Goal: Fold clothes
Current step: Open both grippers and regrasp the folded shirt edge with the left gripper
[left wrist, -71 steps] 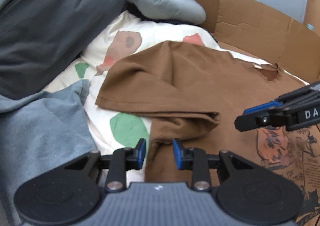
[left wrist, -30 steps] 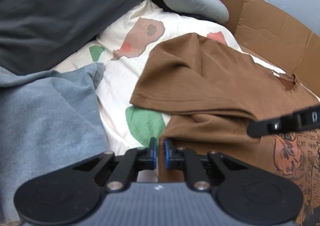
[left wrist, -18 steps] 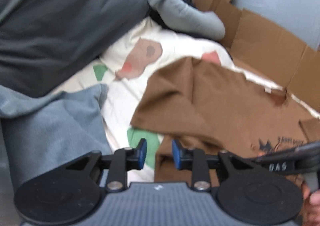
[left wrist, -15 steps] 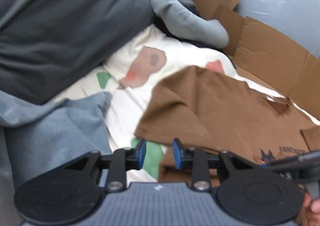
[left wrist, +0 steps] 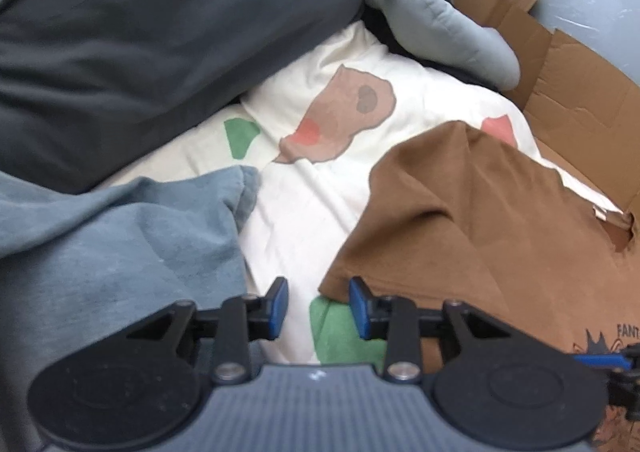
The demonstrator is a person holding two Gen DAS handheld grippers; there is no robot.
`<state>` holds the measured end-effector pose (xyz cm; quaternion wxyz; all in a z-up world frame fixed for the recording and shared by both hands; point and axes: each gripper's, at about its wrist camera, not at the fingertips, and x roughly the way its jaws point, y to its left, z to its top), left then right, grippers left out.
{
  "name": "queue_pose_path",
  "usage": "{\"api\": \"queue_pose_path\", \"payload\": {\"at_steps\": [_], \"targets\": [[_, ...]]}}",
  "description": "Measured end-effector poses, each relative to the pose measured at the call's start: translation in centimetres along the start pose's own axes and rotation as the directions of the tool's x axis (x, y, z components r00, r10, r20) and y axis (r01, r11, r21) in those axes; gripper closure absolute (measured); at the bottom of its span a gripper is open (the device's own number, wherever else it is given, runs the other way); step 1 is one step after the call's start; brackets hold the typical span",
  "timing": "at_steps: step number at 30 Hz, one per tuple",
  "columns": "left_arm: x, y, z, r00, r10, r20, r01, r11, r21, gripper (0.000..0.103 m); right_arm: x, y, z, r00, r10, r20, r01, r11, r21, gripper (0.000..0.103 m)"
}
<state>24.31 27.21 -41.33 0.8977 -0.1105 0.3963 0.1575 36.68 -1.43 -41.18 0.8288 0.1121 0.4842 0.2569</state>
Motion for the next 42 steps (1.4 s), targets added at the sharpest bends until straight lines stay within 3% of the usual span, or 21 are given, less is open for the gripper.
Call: {"api": "queue_pose_path", "payload": {"at_steps": [2,3,5,10,20,23,26,34,42], "targets": [[0.3,0.1,-0.2,1.000,-0.006,0.014,0.006,1.000,0.000,0.071,0.0,0.1,0.0,1.000,0.001,0.009,-0.001,1.000,-0.006,0.070],[0.5,0.1,-0.3,1.000,-0.014,0.021,0.014,1.000,0.005,0.083,0.0,0.2,0.0,1.000,0.002,0.014,-0.002,1.000,-0.008,0.070],[0.8,-0.1,-0.4,0.999,-0.039,0.030,0.038,0.999,0.026,0.093,0.0,0.2,0.1,1.000,0.003,0.018,-0.003,1.000,-0.008,0.070],[0.5,-0.7,0.0,0.999,-0.042,0.032,0.041,0.998,0.042,0.100,-0.1,0.4,0.4,0.999,0.011,0.034,-0.010,1.000,-0.006,0.070],[-2.9,-3.0,2.6,0.986,-0.149,0.071,0.147,0.989,0.025,0.100,-0.4,0.9,1.6,0.996,0.035,0.081,-0.035,0.999,-0.002,0.070],[-3.8,-4.4,3.5,0.977,-0.201,0.075,0.199,0.980,0.028,0.100,-0.6,1.1,2.0,0.993,0.047,0.106,-0.046,0.999,-0.011,0.069],[-4.0,-5.5,4.1,0.966,-0.247,0.071,0.246,0.969,0.019,0.100,-0.9,1.4,2.4,0.990,0.060,0.130,-0.058,0.998,-0.021,0.059],[-4.0,-8.1,5.5,0.930,-0.364,0.056,0.366,0.931,-0.015,0.101,-1.5,2.0,3.5,0.976,0.094,0.194,-0.086,0.995,-0.047,0.059],[-3.6,-9.5,6.2,0.908,-0.416,0.049,0.418,0.908,-0.031,0.101,-1.0,0.4,5.1,0.963,0.080,0.258,-0.083,0.997,-0.001,0.054]]}}
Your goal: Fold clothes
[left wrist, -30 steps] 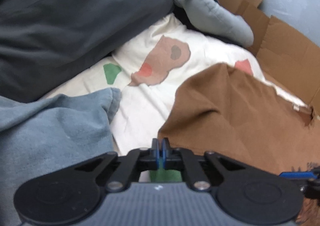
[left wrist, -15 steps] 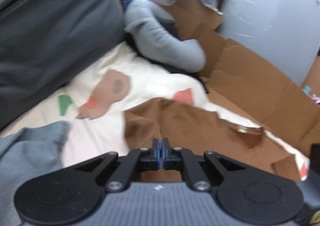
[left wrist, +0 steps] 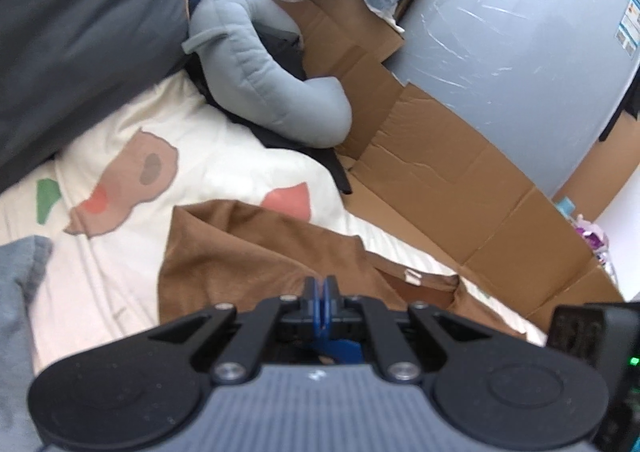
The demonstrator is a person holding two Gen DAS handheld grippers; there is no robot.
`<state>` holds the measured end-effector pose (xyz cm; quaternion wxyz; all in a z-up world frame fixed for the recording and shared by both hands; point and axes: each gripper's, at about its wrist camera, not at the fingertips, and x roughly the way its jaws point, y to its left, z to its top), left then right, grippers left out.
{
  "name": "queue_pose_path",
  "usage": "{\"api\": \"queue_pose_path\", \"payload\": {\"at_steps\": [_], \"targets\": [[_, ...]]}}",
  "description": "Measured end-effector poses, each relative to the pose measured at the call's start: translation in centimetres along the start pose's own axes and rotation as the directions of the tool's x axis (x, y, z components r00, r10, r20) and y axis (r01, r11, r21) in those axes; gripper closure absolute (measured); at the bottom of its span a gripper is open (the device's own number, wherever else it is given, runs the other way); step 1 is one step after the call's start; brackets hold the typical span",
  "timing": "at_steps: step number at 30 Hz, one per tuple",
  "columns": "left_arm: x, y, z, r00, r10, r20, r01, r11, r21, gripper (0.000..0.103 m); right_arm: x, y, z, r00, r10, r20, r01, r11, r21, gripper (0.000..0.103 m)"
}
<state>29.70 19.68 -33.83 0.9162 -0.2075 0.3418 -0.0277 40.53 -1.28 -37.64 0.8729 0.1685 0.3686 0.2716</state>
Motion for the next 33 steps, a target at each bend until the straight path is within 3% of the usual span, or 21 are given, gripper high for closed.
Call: {"api": "queue_pose_path", "payload": {"at_steps": [9,10,12,14,16,18,19,27,33], "targets": [[1.0,-1.1,0.6,0.999,-0.050,-0.011,0.050,0.999,-0.014,0.100,0.0,-1.1,1.0,0.998,0.007,0.065,-0.008,1.000,0.014,0.058],[1.1,-1.2,0.6,0.999,-0.053,-0.010,0.052,0.999,-0.013,0.100,0.0,-1.1,1.0,0.997,0.008,0.072,-0.009,1.000,0.011,0.064],[0.9,-1.2,0.8,0.998,-0.056,0.001,0.056,0.998,-0.015,0.098,-0.2,-1.2,1.2,0.996,0.010,0.086,-0.010,1.000,0.007,0.100],[0.8,-1.2,1.0,0.998,-0.059,0.011,0.059,0.998,-0.016,0.095,-0.1,-1.7,1.3,0.997,-0.004,0.076,0.002,1.000,0.028,0.101],[0.7,-1.1,1.4,0.999,-0.044,0.023,0.044,0.999,-0.008,0.084,-0.1,-2.4,1.4,0.997,-0.007,0.073,0.003,0.998,0.056,0.101],[0.6,-0.9,2.1,0.999,-0.018,0.036,0.018,1.000,0.006,0.064,-0.1,-3.0,1.5,0.998,-0.007,0.070,0.001,0.996,0.088,0.101],[0.8,-0.8,2.5,0.999,0.002,0.041,-0.003,1.000,0.019,0.061,-0.2,-3.3,1.5,0.998,-0.010,0.068,0.003,0.995,0.101,0.101],[4.1,1.3,5.2,0.984,0.174,0.027,-0.176,0.977,0.116,0.047,-0.4,-4.9,1.4,0.998,-0.028,0.050,0.021,0.990,0.137,0.101],[7.5,3.6,7.1,0.977,0.214,-0.020,-0.211,0.971,0.114,0.047,-0.4,-5.7,1.1,0.999,-0.036,0.029,0.032,0.988,0.151,0.101]]}}
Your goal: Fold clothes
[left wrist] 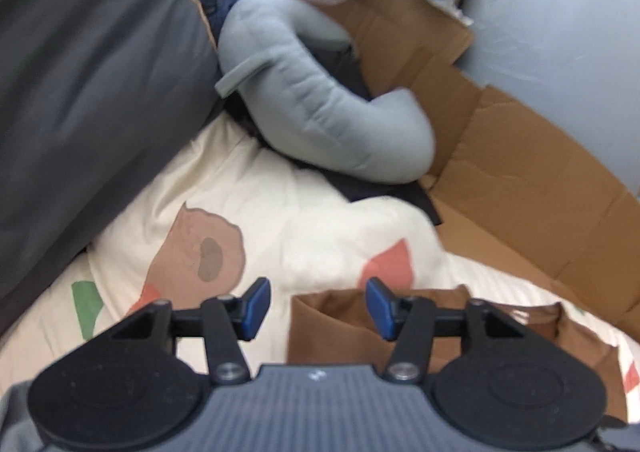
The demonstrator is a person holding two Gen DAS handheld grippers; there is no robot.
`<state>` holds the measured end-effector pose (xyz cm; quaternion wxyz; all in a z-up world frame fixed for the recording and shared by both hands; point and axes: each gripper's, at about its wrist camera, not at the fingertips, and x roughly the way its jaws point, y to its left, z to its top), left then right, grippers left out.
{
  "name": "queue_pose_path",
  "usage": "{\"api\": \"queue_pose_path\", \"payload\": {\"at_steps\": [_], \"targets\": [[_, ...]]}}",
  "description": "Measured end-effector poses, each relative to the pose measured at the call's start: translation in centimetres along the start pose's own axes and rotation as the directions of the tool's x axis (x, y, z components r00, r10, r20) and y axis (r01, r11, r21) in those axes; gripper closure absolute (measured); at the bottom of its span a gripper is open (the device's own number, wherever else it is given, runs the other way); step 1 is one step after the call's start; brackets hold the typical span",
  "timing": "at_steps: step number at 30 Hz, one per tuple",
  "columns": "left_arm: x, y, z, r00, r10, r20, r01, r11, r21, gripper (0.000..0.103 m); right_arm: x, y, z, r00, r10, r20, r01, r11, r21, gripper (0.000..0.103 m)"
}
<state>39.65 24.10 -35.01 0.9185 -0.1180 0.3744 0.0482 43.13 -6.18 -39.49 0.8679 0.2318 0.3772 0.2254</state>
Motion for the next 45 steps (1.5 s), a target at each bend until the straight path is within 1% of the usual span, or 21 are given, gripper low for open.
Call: {"api": "queue_pose_path", "payload": {"at_steps": [4,7,8,10,11,14,20,25,26,28,30,32,34,35,36,37,39,41,42,44,45], "targets": [[2.9,0.5,0.8,0.995,-0.019,-0.101,0.021,1.000,0.017,0.048,0.1,-0.6,-0.1,1.000,-0.009,-0.015,0.009,1.000,0.010,0.101],[5.1,0.2,1.3,0.978,0.058,-0.201,-0.050,0.998,0.046,0.050,0.2,-0.9,-0.4,1.000,-0.011,-0.025,0.011,1.000,0.021,0.101],[5.5,0.1,1.4,0.975,0.063,-0.214,-0.054,0.997,0.047,0.051,0.2,-0.9,-0.5,1.000,-0.009,-0.028,0.010,1.000,0.024,0.101],[6.2,0.0,1.6,0.971,0.049,-0.233,-0.041,0.998,0.040,0.060,0.3,-1.1,-0.7,0.999,-0.005,-0.032,0.006,1.000,0.030,0.101],[6.5,-0.1,1.6,0.969,0.046,-0.242,-0.038,0.999,0.039,0.069,0.3,-1.1,-0.8,0.999,-0.004,-0.035,0.005,0.999,0.033,0.101],[7.1,-0.4,1.7,0.964,0.038,-0.263,-0.029,0.999,0.036,0.088,0.3,-1.2,-0.9,0.999,-0.001,-0.036,0.002,0.999,0.035,0.102],[7.9,-0.7,2.0,0.960,0.075,-0.269,-0.066,0.997,0.040,0.092,0.3,-1.7,-1.3,0.998,-0.029,-0.051,0.032,0.998,0.062,0.102],[7.6,-0.2,2.1,0.969,0.087,-0.232,-0.091,0.996,-0.004,0.093,0.8,-3.4,-2.2,0.991,-0.088,-0.102,0.103,0.983,0.151,0.103],[7.2,-0.2,2.2,0.972,0.105,-0.210,-0.110,0.994,-0.015,0.098,1.0,-3.6,-2.4,0.988,-0.095,-0.119,0.114,0.980,0.165,0.103],[6.1,0.1,2.6,0.978,0.133,-0.160,-0.140,0.990,-0.034,0.097,1.3,-3.8,-2.6,0.985,-0.113,-0.131,0.132,0.979,0.155,0.102],[5.0,0.7,2.9,0.984,0.111,-0.139,-0.120,0.991,-0.061,0.097,1.4,-4.2,-2.7,0.986,-0.096,-0.136,0.119,0.979,0.169,0.102],[4.1,0.8,2.7,0.985,0.099,-0.138,-0.107,0.993,-0.045,0.097,1.3,-4.5,-2.6,0.987,-0.098,-0.124,0.119,0.978,0.172,0.098],[3.4,0.6,2.1,0.986,0.075,-0.150,-0.080,0.997,-0.024,0.095,1.2,-4.9,-2.4,0.988,-0.100,-0.114,0.121,0.974,0.191,0.090],[3.3,0.4,1.8,0.985,0.058,-0.163,-0.062,0.998,-0.016,0.095,1.1,-5.1,-2.3,0.989,-0.100,-0.107,0.121,0.972,0.203,0.078],[3.2,0.2,1.4,0.984,0.042,-0.176,-0.044,0.999,-0.008,0.093,1.1,-5.3,-2.2,0.990,-0.101,-0.101,0.121,0.969,0.213,0.069],[3.2,0.1,1.0,0.982,0.025,-0.186,-0.025,1.000,0.000,0.091,1.1,-5.4,-2.1,0.990,-0.103,-0.096,0.122,0.969,0.216,0.069],[3.5,-0.2,0.3,0.982,0.012,-0.190,-0.008,1.000,0.022,0.079,1.2,-5.6,-1.9,0.990,-0.107,-0.092,0.124,0.969,0.215,0.069],[3.9,-0.6,-0.3,0.981,0.016,-0.196,-0.006,0.999,0.052,0.077,1.4,-5.8,-1.7,0.990,-0.107,-0.091,0.124,0.970,0.209,0.074],[4.0,-0.7,-0.5,0.979,0.017,-0.201,-0.005,0.998,0.062,0.077,1.5,-5.9,-1.6,0.990,-0.108,-0.091,0.125,0.971,0.206,0.089],[4.8,-0.7,-0.8,0.978,0.017,-0.210,-0.002,0.997,0.073,0.077,1.6,-6.1,-1.4,0.989,-0.114,-0.098,0.132,0.970,0.203,0.100],[5.1,-0.7,-0.8,0.978,0.024,-0.208,-0.008,0.997,0.075,0.079,1.7,-6.3,-1.3,0.988,-0.117,-0.102,0.136,0.970,0.202,0.100]]}}
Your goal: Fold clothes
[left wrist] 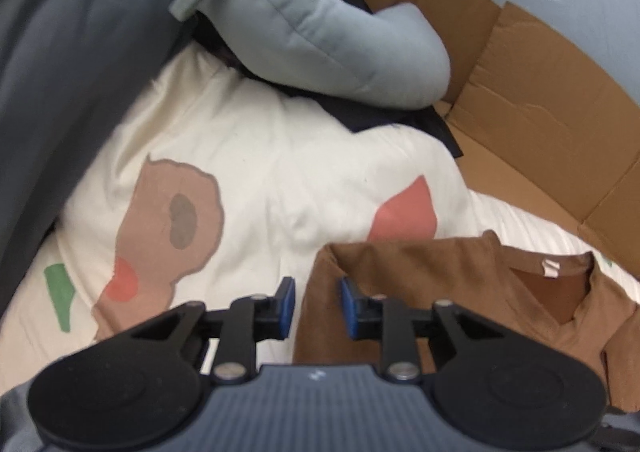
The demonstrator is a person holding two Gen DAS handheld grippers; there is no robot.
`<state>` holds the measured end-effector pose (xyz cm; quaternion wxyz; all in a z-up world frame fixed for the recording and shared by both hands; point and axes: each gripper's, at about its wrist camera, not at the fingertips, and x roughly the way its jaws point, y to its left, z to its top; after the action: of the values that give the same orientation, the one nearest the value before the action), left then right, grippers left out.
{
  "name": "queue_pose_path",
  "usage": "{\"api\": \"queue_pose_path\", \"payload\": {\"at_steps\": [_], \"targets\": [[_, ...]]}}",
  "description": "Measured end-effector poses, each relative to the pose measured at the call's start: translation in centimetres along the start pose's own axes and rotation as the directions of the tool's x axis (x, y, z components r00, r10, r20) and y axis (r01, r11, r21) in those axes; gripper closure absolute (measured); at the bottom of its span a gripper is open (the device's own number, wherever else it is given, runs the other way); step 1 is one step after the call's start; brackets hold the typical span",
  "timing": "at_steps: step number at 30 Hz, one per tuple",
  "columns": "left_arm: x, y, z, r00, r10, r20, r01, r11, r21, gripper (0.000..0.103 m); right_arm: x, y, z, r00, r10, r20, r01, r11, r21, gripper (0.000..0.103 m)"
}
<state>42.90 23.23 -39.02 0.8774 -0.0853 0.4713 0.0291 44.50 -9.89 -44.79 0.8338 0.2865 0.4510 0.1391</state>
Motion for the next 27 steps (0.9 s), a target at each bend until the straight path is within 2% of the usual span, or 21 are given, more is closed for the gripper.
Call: {"api": "queue_pose_path", "payload": {"at_steps": [3,6,11,15,21,23,25,27], "targets": [[1.0,0.1,0.1,1.000,0.019,0.005,-0.019,1.000,0.003,0.086,-0.3,0.4,0.2,1.000,-0.003,0.018,0.004,1.000,-0.029,0.101],[1.5,0.0,0.0,0.999,0.035,0.018,-0.035,0.999,0.017,0.088,-0.5,0.7,0.4,0.999,-0.005,0.037,0.008,0.998,-0.059,0.101],[2.2,0.2,-0.4,0.998,0.045,0.034,-0.045,0.999,0.006,0.088,-0.6,0.9,0.6,0.998,-0.027,0.063,0.032,0.996,-0.089,0.102],[2.3,0.5,-0.5,0.998,0.041,0.040,-0.041,0.999,-0.006,0.088,0.0,0.4,0.4,0.998,-0.042,0.051,0.046,0.994,-0.102,0.102],[1.0,0.4,-0.7,0.998,0.051,0.044,-0.051,0.999,0.011,0.087,-0.2,0.4,1.2,0.996,-0.043,0.079,0.052,0.992,-0.111,0.100],[0.2,0.5,-0.7,0.998,0.050,0.044,-0.050,0.999,0.012,0.087,-0.2,0.3,1.7,0.997,-0.035,0.063,0.042,0.993,-0.112,0.098],[-0.9,0.6,-0.9,0.997,0.057,0.055,-0.058,0.998,0.017,0.087,0.0,0.2,2.1,0.999,-0.037,0.031,0.040,0.993,-0.107,0.088],[-2.4,0.7,-1.1,0.996,0.056,0.069,-0.058,0.998,0.026,0.087,-0.7,0.3,2.3,0.998,-0.047,0.050,0.053,0.992,-0.111,0.071]]}}
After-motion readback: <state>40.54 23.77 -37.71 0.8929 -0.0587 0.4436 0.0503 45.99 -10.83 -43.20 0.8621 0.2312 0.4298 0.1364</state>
